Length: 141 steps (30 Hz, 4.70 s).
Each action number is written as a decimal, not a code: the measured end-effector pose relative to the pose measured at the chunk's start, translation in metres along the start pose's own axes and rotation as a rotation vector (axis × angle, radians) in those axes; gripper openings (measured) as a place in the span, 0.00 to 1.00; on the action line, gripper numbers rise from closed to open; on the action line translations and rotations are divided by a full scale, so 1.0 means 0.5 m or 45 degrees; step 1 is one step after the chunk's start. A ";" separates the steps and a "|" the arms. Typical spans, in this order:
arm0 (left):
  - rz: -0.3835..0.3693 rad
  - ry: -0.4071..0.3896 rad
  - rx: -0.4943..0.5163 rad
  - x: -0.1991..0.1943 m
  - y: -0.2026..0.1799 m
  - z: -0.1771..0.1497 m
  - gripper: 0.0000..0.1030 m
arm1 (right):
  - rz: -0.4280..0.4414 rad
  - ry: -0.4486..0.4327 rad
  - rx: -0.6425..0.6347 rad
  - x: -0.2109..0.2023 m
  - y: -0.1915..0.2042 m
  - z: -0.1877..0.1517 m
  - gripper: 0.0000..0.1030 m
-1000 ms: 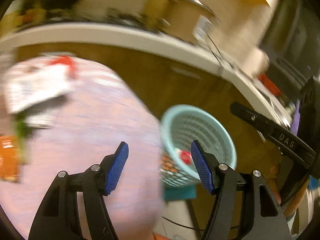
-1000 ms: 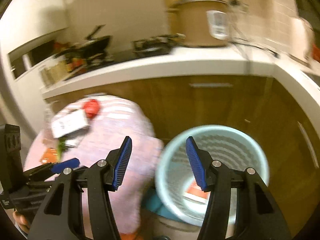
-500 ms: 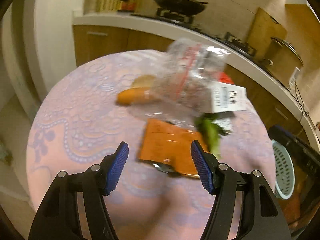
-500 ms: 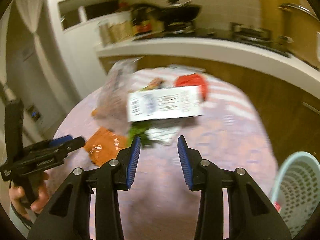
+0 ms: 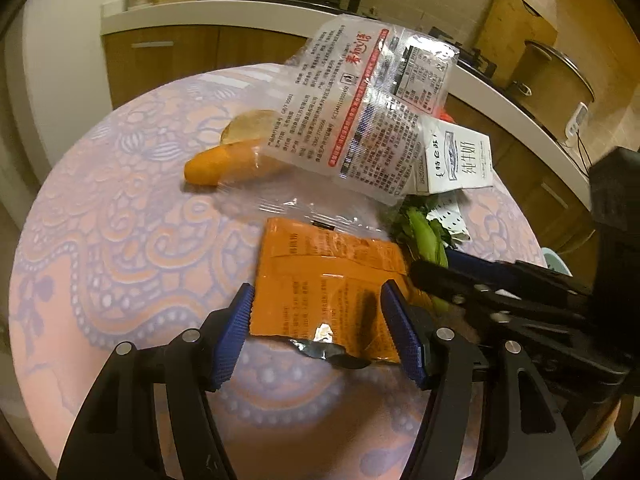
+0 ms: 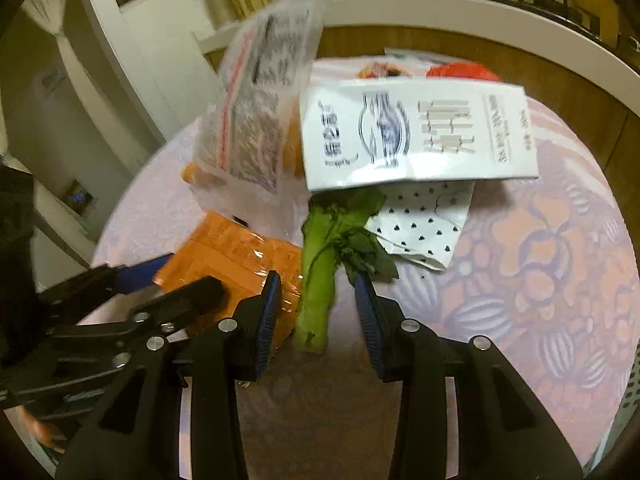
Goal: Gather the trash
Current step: 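Grasp the orange snack wrapper with the left tool while the right tool grasps the green stalk, then carry the wrapper and stalk over the blue basket and release both, then grasp the clear plastic bag with the left tool while the right tool grasps the blue milk carton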
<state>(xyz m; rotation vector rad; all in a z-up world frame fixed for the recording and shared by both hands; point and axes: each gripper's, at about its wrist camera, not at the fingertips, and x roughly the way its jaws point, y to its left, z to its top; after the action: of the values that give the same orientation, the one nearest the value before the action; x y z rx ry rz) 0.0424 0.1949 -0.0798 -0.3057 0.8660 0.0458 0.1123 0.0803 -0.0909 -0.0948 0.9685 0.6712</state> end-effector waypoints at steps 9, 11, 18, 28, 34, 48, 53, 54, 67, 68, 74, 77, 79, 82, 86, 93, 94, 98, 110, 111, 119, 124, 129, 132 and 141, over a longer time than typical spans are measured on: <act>0.027 0.009 0.025 0.005 -0.012 0.002 0.60 | 0.022 -0.018 0.010 -0.030 -0.026 -0.017 0.12; 0.069 0.015 0.055 0.012 -0.028 0.002 0.59 | 0.026 -0.033 0.017 -0.053 -0.039 -0.026 0.12; 0.196 0.026 0.225 0.025 -0.097 -0.014 0.27 | -0.007 -0.075 0.062 -0.116 -0.091 -0.049 0.12; -0.003 -0.144 0.163 -0.070 -0.119 -0.024 0.04 | -0.057 -0.205 0.075 -0.211 -0.125 -0.069 0.12; -0.077 -0.203 0.168 -0.098 -0.167 -0.010 0.04 | -0.094 -0.296 0.115 -0.278 -0.160 -0.075 0.12; -0.269 -0.173 0.353 -0.018 -0.427 0.021 0.04 | -0.309 -0.469 0.306 -0.439 -0.345 -0.153 0.12; -0.331 -0.122 0.432 0.025 -0.538 0.010 0.04 | -0.387 -0.497 0.398 -0.485 -0.427 -0.204 0.12; -0.345 -0.108 0.448 0.035 -0.564 0.005 0.04 | -0.397 -0.499 0.411 -0.489 -0.439 -0.212 0.12; -0.381 0.070 0.540 0.163 -0.725 -0.049 0.05 | -0.521 -0.339 0.623 -0.477 -0.597 -0.312 0.12; -0.378 0.082 0.541 0.173 -0.730 -0.052 0.05 | -0.526 -0.321 0.635 -0.471 -0.605 -0.318 0.12; -0.331 0.110 0.546 0.204 -0.727 -0.062 0.42 | -0.534 -0.235 0.718 -0.446 -0.641 -0.342 0.13; -0.337 0.123 0.539 0.205 -0.713 -0.060 0.42 | -0.528 -0.218 0.746 -0.441 -0.653 -0.349 0.16; -0.341 0.121 0.533 0.201 -0.704 -0.058 0.42 | -0.534 -0.220 0.751 -0.444 -0.654 -0.350 0.16; -0.352 0.107 0.514 0.188 -0.693 -0.055 0.42 | -0.531 -0.234 0.739 -0.450 -0.646 -0.342 0.20; -0.357 0.060 0.486 0.154 -0.667 -0.047 0.42 | -0.509 -0.275 0.682 -0.458 -0.618 -0.317 0.28; -0.328 -0.076 0.344 0.066 -0.557 -0.010 0.42 | -0.418 -0.377 0.505 -0.458 -0.511 -0.237 0.43; -0.308 -0.108 0.314 0.047 -0.530 0.000 0.42 | -0.404 -0.385 0.485 -0.456 -0.497 -0.224 0.43; -0.206 -0.232 0.205 -0.019 -0.430 0.031 0.44 | -0.325 -0.427 0.391 -0.440 -0.432 -0.165 0.43; 0.213 -0.464 -0.052 -0.090 -0.207 0.143 0.74 | -0.164 -0.409 0.235 -0.302 -0.292 -0.004 0.43; 0.235 -0.453 -0.053 -0.080 -0.201 0.152 0.75 | -0.157 -0.402 0.236 -0.292 -0.290 0.003 0.43; 0.474 -0.355 -0.076 0.031 -0.183 0.202 0.73 | -0.078 -0.316 0.122 -0.197 -0.275 0.084 0.44; 0.544 -0.310 -0.076 0.055 -0.162 0.203 0.47 | 0.061 -0.222 0.059 -0.122 -0.273 0.132 0.44; 0.526 -0.304 -0.097 0.045 -0.135 0.189 0.17 | 0.150 -0.134 0.025 -0.062 -0.258 0.146 0.44; 0.519 -0.329 -0.087 0.018 -0.126 0.173 0.11 | 0.189 -0.140 -0.016 -0.065 -0.234 0.129 0.44; 0.393 -0.450 -0.121 -0.101 -0.092 0.117 0.01 | 0.267 -0.122 -0.179 -0.123 -0.139 0.046 0.43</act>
<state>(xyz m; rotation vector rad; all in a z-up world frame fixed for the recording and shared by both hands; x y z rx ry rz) 0.0603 0.1719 0.0052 -0.2408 0.5539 0.4172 0.1449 0.0034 -0.0445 -0.0848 0.8448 0.9288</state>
